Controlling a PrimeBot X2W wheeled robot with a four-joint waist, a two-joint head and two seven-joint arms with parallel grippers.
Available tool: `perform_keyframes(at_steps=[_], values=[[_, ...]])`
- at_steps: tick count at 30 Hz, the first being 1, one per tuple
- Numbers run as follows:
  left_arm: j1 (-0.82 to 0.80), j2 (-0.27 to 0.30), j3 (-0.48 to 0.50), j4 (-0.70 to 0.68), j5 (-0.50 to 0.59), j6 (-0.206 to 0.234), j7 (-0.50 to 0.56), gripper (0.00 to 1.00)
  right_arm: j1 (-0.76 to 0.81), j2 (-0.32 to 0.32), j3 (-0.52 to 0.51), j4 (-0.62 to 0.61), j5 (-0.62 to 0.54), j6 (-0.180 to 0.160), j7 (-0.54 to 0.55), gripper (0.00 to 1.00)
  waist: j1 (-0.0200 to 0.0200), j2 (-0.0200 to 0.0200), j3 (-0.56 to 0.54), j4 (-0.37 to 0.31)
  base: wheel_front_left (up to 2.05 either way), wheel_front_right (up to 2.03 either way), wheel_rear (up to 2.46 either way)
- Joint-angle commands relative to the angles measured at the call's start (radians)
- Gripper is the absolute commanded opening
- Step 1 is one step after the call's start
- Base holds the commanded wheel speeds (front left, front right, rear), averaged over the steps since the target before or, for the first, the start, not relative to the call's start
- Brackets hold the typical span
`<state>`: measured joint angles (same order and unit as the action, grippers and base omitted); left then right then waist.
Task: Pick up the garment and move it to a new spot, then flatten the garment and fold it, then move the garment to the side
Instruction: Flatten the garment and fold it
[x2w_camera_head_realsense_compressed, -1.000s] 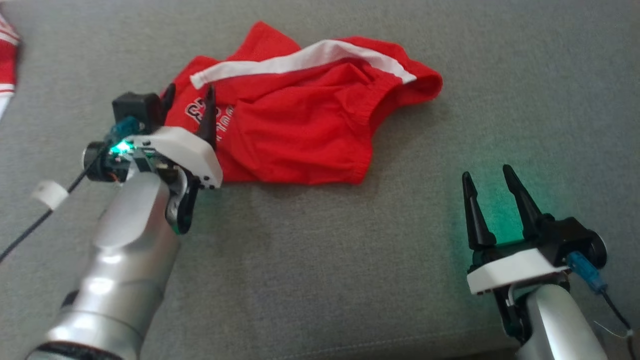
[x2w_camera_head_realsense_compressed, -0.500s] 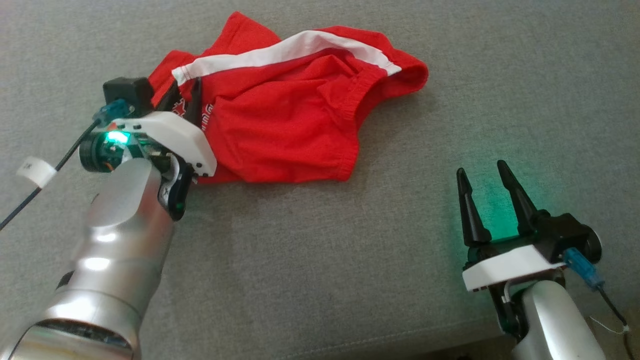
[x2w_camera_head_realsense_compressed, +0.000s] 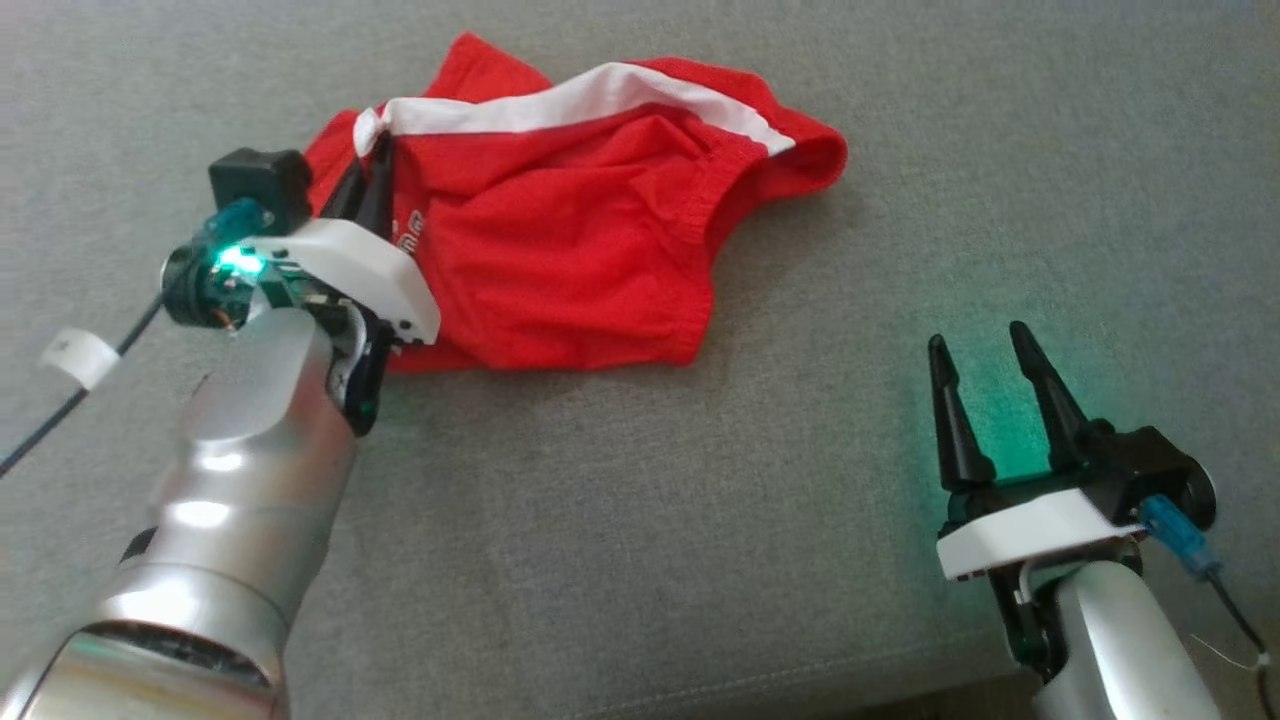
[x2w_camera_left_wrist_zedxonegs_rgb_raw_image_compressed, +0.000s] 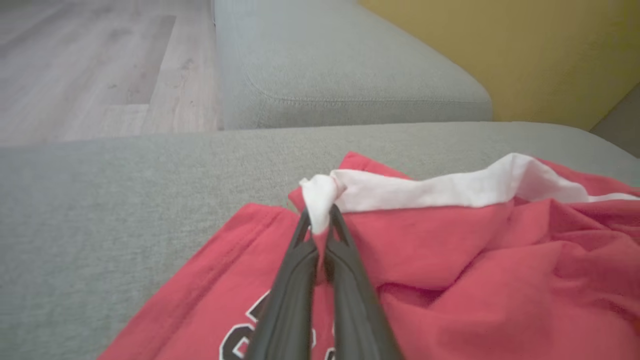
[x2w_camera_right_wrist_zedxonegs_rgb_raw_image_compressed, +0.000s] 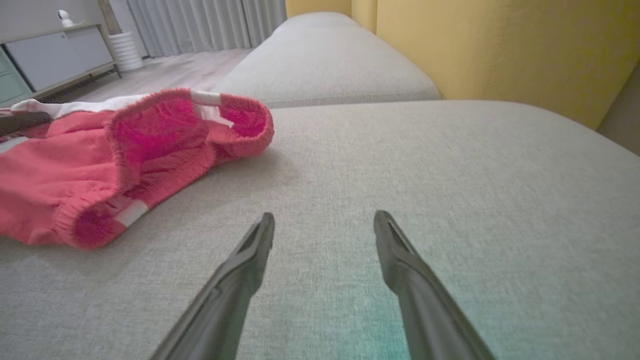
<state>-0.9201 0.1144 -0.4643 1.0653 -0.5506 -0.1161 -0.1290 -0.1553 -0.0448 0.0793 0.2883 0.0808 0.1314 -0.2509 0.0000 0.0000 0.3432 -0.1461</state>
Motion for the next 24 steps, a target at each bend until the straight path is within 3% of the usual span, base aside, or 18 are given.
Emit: perform_keyframes(at_steps=[1,8,14,19,24], values=[[-0.033,0.020,0.000,-0.034,0.017,-0.008,-0.039,0.00,-0.013,-0.005,0.009,-0.022,0.004,-0.001,-0.011,1.00,0.0000,0.0000,-0.028,0.023,0.00,0.00,0.00],[0.017,0.013,-0.050,-0.128,0.046,-0.011,-0.104,0.00,0.012,-0.005,-0.017,-0.009,0.000,-0.001,-0.011,1.00,0.0000,0.0000,-0.114,0.085,0.00,0.00,0.00],[0.146,0.023,-0.077,-0.305,0.056,-0.004,-0.121,0.00,0.056,-0.005,-0.040,0.010,0.000,-0.001,-0.011,1.00,0.0000,0.0000,-0.225,0.139,0.00,0.00,0.00],[0.329,0.054,-0.092,-0.494,0.045,0.045,-0.097,0.00,0.105,-0.005,-0.065,0.026,0.003,-0.001,-0.011,1.00,0.0000,0.0000,-0.307,0.165,0.00,0.00,0.00],[0.582,0.119,-0.074,-0.695,0.001,0.140,-0.032,0.00,0.158,-0.005,-0.086,0.032,-0.001,-0.001,-0.011,1.00,0.0000,0.0000,-0.355,0.179,0.00,0.00,0.00]])
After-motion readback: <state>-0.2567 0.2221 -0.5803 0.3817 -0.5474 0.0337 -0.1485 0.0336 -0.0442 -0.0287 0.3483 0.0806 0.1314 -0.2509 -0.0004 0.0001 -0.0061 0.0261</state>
